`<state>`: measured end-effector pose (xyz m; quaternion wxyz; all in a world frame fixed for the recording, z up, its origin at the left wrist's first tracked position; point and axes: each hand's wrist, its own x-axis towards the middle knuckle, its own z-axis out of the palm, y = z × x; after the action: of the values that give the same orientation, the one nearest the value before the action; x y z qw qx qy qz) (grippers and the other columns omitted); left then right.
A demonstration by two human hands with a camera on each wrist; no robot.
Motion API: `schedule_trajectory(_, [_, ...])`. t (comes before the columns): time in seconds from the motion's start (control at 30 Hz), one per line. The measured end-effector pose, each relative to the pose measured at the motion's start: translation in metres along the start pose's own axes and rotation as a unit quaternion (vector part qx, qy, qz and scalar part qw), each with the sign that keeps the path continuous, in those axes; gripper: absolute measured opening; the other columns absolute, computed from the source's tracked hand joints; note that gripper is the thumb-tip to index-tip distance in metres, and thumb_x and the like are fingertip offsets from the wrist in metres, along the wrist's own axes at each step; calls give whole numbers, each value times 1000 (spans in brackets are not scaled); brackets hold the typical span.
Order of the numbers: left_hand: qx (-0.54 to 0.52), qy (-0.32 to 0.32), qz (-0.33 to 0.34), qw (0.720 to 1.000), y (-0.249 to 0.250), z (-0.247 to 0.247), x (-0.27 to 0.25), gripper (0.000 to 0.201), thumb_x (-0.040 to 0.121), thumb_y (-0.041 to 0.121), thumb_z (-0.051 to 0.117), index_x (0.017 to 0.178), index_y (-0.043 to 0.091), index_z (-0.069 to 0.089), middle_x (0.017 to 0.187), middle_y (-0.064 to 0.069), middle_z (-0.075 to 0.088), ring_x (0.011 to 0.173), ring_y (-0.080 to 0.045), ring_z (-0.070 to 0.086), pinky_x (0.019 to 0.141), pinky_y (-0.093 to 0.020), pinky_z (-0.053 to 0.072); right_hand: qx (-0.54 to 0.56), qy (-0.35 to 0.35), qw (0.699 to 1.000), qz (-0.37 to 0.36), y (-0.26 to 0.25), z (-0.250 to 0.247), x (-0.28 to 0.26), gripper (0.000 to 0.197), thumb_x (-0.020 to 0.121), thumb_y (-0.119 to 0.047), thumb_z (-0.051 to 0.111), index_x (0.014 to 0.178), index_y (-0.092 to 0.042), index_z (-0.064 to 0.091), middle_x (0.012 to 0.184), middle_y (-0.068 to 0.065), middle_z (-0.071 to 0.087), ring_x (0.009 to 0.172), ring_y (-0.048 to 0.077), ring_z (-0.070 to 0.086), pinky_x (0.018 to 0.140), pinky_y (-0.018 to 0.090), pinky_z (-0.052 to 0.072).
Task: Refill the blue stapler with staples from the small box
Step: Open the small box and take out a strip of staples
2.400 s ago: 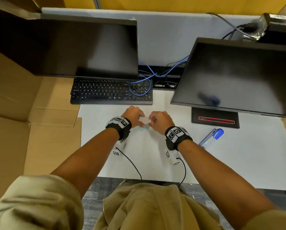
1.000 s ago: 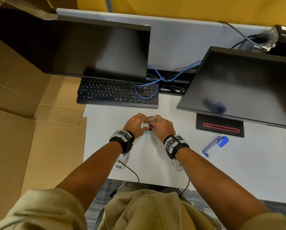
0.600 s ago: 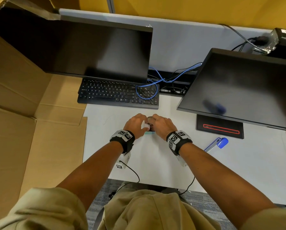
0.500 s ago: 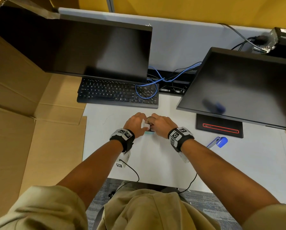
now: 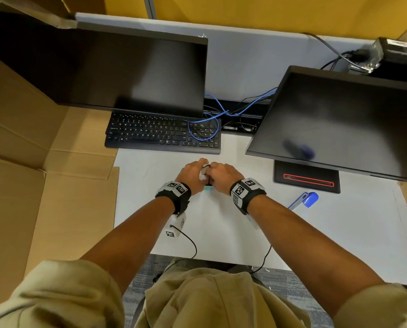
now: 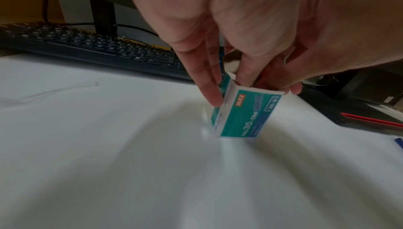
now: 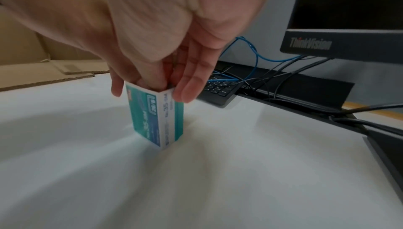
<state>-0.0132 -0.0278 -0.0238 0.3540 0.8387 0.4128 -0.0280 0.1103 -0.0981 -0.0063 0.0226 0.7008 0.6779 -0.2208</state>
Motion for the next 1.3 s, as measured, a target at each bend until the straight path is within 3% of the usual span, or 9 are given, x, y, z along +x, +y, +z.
schedule_trajectory(0.1, [8, 0, 11, 1000, 3, -3, 0, 45, 78, 15, 69, 118, 22, 50, 110, -7, 64, 85, -29, 63, 79, -42, 55, -59, -9, 998, -29, -1, -2, 0, 34, 88, -10, 62, 121, -6, 55, 123, 13, 55, 94, 33, 63, 76, 40, 51])
schedule_trajectory(0.23, [16, -2, 12, 1000, 3, -4, 0, 43, 76, 20, 73, 112, 21, 50, 106, -7, 64, 77, -24, 57, 75, -41, 54, -42, -18, 999, -29, 3, -3, -1, 33, 90, -16, 59, 121, -5, 52, 119, 14, 54, 93, 31, 61, 70, 33, 43])
schedule_trajectory(0.43, [17, -3, -5, 1000, 5, -4, -2, 42, 76, 17, 75, 108, 20, 48, 103, -7, 64, 81, -28, 61, 76, -44, 56, 68, -2, 998, 8, 4, -6, -5, 13, 83, -19, 59, 95, -14, 57, 93, 6, 61, 77, 26, 59, 63, 30, 43])
schedule_trajectory(0.53, [33, 5, -6, 999, 3, -7, -4, 38, 77, 24, 73, 106, 22, 48, 102, -4, 64, 85, -27, 61, 75, -43, 55, 113, 27, 993, 35, 11, -5, -7, 11, 80, -20, 59, 90, -14, 58, 89, 5, 63, 76, 26, 59, 61, 29, 43])
schedule_trajectory(0.73, [34, 51, 24, 998, -3, -15, -12, 29, 81, 38, 68, 103, 22, 57, 90, 9, 56, 83, -15, 56, 72, -33, 51, 273, 111, 946, 132, 30, 9, -19, 7, 78, -14, 64, 81, -12, 70, 73, -2, 61, 65, 15, 55, 61, 23, 46])
schedule_trajectory(0.83, [35, 52, 39, 997, -5, -14, -14, 14, 86, 35, 64, 92, 23, 63, 91, 5, 65, 84, -16, 61, 72, -35, 54, 312, 128, 928, 156, 33, 14, -24, 6, 78, -16, 69, 81, -12, 72, 69, -1, 63, 61, 12, 55, 56, 17, 43])
schedule_trajectory(0.9, [35, 49, 44, 997, -4, -11, -16, 7, 86, 29, 63, 85, 23, 65, 94, 2, 68, 85, -18, 64, 73, -38, 56, 340, 135, 916, 166, 35, 18, -28, 5, 79, -17, 69, 81, -14, 72, 70, 1, 63, 59, 14, 57, 53, 20, 49])
schedule_trajectory(1.07, [53, 45, 40, 997, 3, -3, -19, 11, 84, 28, 66, 87, 18, 68, 98, -2, 69, 88, -23, 62, 74, -34, 53, 304, 105, 930, 176, 43, 27, -39, 16, 84, -15, 57, 83, -16, 73, 70, 1, 66, 64, 19, 59, 62, 25, 51])
schedule_trajectory(1.3, [68, 50, 33, 996, 6, 3, -14, 13, 85, 31, 65, 92, 20, 66, 97, -5, 72, 90, -29, 63, 73, -34, 52, 309, 124, 924, 191, 45, 32, -46, 18, 87, -12, 55, 85, -11, 73, 74, 3, 69, 67, 17, 59, 66, 21, 43])
